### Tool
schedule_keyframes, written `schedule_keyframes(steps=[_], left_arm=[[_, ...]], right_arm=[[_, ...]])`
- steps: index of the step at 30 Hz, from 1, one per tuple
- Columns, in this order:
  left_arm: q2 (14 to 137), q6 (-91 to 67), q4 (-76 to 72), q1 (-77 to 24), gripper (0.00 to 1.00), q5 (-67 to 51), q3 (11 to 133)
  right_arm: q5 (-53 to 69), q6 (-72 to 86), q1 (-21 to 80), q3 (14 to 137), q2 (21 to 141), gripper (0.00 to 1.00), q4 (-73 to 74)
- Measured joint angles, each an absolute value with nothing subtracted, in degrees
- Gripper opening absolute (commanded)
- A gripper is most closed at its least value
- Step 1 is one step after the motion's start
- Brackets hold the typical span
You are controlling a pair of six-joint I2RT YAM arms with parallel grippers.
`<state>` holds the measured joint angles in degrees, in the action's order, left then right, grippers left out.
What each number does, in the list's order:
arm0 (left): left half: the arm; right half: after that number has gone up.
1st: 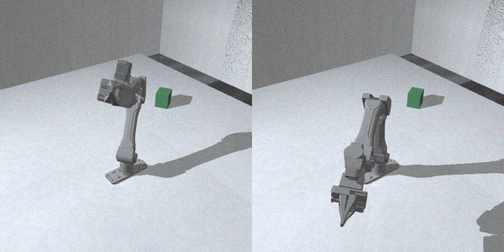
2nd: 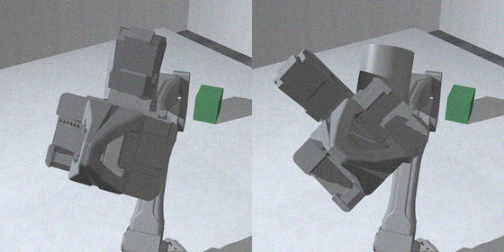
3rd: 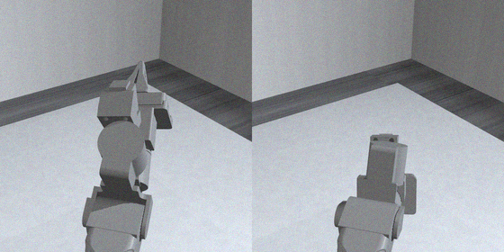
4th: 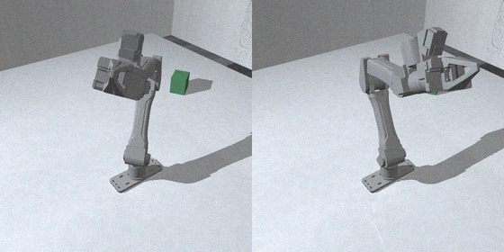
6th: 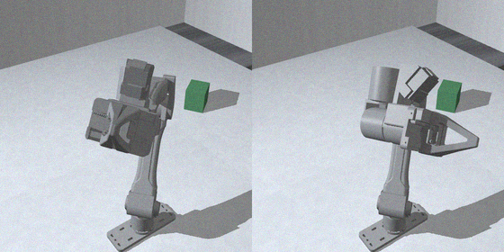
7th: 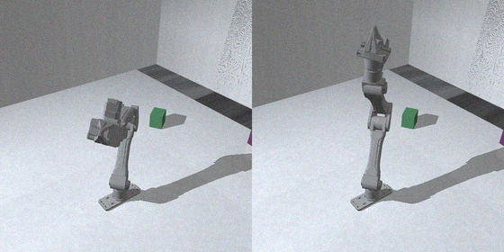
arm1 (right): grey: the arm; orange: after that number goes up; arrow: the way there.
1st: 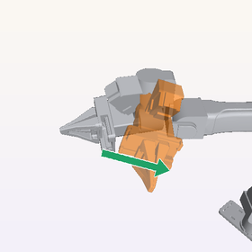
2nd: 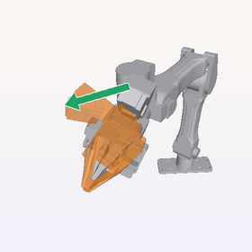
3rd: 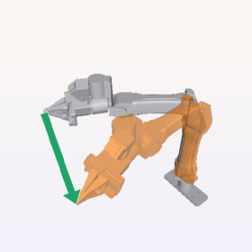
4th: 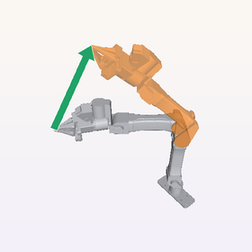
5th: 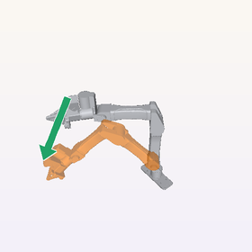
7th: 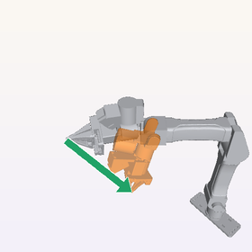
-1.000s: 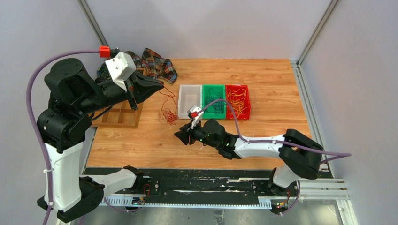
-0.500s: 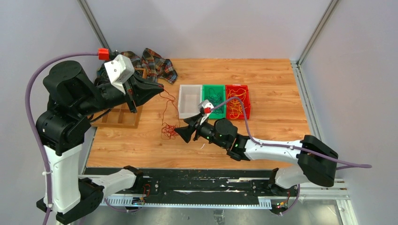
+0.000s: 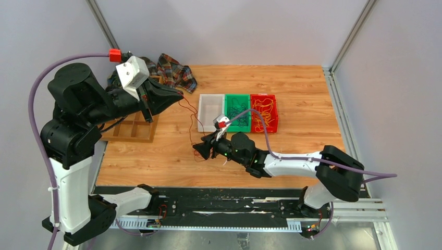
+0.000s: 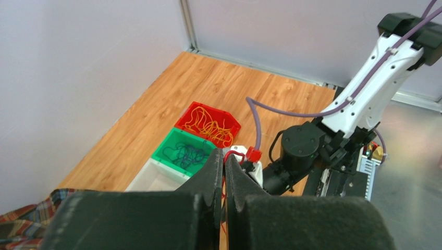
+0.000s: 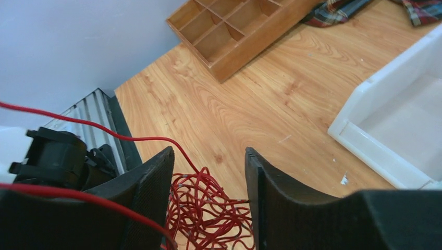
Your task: Untangle the cables
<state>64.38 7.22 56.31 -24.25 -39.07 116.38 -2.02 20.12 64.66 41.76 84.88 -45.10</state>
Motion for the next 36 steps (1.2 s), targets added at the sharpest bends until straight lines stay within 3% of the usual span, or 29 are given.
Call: schedule_keyframes(steps=[7,19,28,36], left_arm=[[64.0,7.5,56.4,-24.3,0.00,-40.3,117.5],[65.9,9.4,58.0,-24.3,0.01,-39.4,126.7],[66.9,11.7,54.7,-24.3,0.00,-29.6,134.9],[62.3,14.5,48.5,-24.3,0.00,-22.5,129.1]], right_arm=[[-3.7,21.4,64.3,41.9,87.9,0.43,-46.6],[-5.1,24.1,64.1,42.5,95.9,0.44,-48.6],[-8.2,25.5,64.1,38.5,96.2,0.44,-47.8],[-11.3,26.9,64.1,32.6,92.7,0.41,-46.2]])
